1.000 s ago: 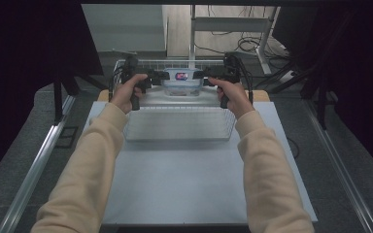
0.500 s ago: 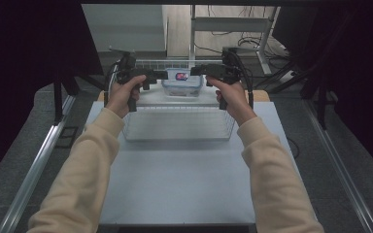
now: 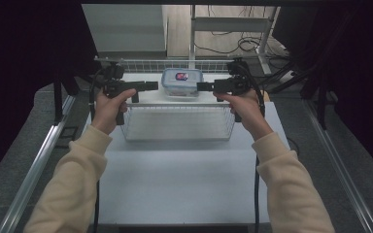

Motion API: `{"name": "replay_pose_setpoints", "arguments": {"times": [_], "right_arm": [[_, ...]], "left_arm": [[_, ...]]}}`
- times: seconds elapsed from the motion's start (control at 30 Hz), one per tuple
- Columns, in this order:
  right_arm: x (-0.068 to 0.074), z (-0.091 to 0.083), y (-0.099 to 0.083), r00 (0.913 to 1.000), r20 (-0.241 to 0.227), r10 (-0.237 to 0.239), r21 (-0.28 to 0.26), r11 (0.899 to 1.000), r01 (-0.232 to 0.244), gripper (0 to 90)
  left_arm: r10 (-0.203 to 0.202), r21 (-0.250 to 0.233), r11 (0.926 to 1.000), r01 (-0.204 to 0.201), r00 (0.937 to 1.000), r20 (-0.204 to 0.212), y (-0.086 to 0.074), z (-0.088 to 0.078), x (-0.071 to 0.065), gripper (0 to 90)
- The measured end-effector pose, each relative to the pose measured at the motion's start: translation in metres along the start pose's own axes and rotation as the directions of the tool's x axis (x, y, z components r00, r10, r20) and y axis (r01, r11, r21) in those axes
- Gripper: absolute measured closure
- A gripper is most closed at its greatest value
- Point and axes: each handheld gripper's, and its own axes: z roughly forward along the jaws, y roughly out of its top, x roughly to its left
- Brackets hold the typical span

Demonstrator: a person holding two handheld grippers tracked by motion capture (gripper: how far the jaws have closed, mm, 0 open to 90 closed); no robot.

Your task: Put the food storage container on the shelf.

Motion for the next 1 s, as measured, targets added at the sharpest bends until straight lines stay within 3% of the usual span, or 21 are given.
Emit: {"name": "replay_pose_setpoints", "arguments": {"times": [0.1, 0.3, 0.6, 0.73, 0.9, 1.0], "right_arm": [[0.004, -0.008, -0.014, 0.9995, -0.005, -0.033, -0.005, 0.999, 0.033, 17.8], [0.011, -0.024, -0.051, 0.9967, -0.021, -0.078, -0.009, 0.997, 0.078, 18.7], [0.017, -0.051, -0.117, 0.9835, -0.018, -0.180, -0.023, 0.983, 0.180, 20.5], [0.018, -0.054, -0.148, 0.9798, 0.010, -0.199, 0.003, 0.980, 0.199, 20.6], [0.009, -0.051, -0.188, 0.9766, 0.059, -0.207, 0.048, 0.978, 0.204, 20.5], [0.000, -0.049, -0.206, 0.9741, 0.087, -0.209, 0.090, 0.975, 0.201, 20.5]], "left_arm": [[0.066, -0.002, 0.9978, -0.066, 0.9976, -0.024, -0.016, -0.011, -0.006, 24.4], [0.123, 0.015, 0.9924, -0.122, 0.9924, -0.010, -0.056, -0.030, -0.015, 24.5], [0.220, 0.073, 0.9739, -0.215, 0.9729, -0.071, -0.123, -0.047, -0.019, 24.7], [0.242, 0.099, 0.9674, -0.233, 0.9660, -0.091, -0.149, -0.051, -0.020, 24.6], [0.212, 0.106, 0.9739, -0.201, 0.9707, -0.112, -0.175, -0.057, -0.015, 24.0], [0.231, 0.133, 0.9680, -0.213, 0.9620, -0.145, -0.188, -0.057, -0.012, 23.4]]}}
